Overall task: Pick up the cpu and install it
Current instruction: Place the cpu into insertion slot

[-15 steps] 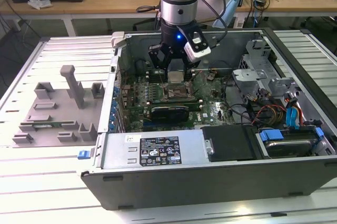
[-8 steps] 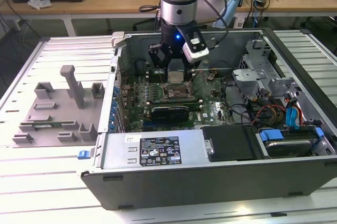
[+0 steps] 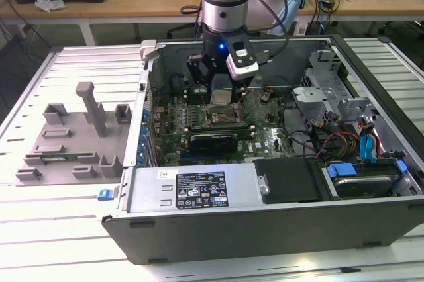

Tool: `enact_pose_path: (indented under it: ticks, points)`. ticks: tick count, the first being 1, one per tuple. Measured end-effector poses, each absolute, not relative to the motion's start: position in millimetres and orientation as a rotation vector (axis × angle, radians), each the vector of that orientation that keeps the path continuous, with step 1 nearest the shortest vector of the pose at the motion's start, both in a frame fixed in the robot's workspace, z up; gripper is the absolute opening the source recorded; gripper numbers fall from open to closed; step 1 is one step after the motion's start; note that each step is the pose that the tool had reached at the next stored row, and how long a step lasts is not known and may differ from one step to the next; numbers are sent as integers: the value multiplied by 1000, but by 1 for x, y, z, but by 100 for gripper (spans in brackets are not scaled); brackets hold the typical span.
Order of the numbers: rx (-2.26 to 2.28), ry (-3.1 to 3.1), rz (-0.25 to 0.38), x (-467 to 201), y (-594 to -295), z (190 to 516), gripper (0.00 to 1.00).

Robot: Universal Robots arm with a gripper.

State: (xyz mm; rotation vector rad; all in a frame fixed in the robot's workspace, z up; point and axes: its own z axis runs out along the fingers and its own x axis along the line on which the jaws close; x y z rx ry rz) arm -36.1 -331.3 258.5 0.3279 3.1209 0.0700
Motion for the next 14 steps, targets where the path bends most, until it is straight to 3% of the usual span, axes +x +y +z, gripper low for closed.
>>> enact_pose_path:
  ticks: [14]
  points:
    - [704, 3053, 68, -36, -331, 258, 55]
